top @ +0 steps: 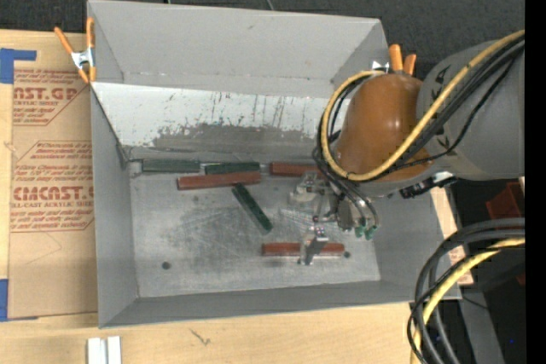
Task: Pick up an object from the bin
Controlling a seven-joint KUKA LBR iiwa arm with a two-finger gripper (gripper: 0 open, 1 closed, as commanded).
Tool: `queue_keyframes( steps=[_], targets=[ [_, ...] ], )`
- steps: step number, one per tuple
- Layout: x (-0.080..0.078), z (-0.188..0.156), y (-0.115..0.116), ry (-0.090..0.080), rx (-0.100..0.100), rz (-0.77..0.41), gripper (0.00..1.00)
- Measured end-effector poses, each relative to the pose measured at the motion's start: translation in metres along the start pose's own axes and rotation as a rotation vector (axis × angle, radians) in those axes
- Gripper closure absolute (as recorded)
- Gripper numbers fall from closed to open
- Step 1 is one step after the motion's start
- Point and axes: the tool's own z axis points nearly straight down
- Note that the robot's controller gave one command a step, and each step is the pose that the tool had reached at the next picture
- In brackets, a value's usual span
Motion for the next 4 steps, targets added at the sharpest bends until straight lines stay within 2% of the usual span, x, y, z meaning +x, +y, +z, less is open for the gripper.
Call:
queue_keyframes(
  steps=[1, 2, 3, 4],
  targets=[
    [0.0, 0.0, 0.0, 0.0, 0.0, 0.0, 0.0],
    [-0.026, 0.052, -0.05, -0.005, -0.003, 0.274, 0.0],
    [-0.029, 0.064, -0.066, -0.01, -0.003, 0.113, 0.0],
    [-0.029, 0.064, -0.058, -0.01, 0.0, 0.205, 0.0]
  ],
)
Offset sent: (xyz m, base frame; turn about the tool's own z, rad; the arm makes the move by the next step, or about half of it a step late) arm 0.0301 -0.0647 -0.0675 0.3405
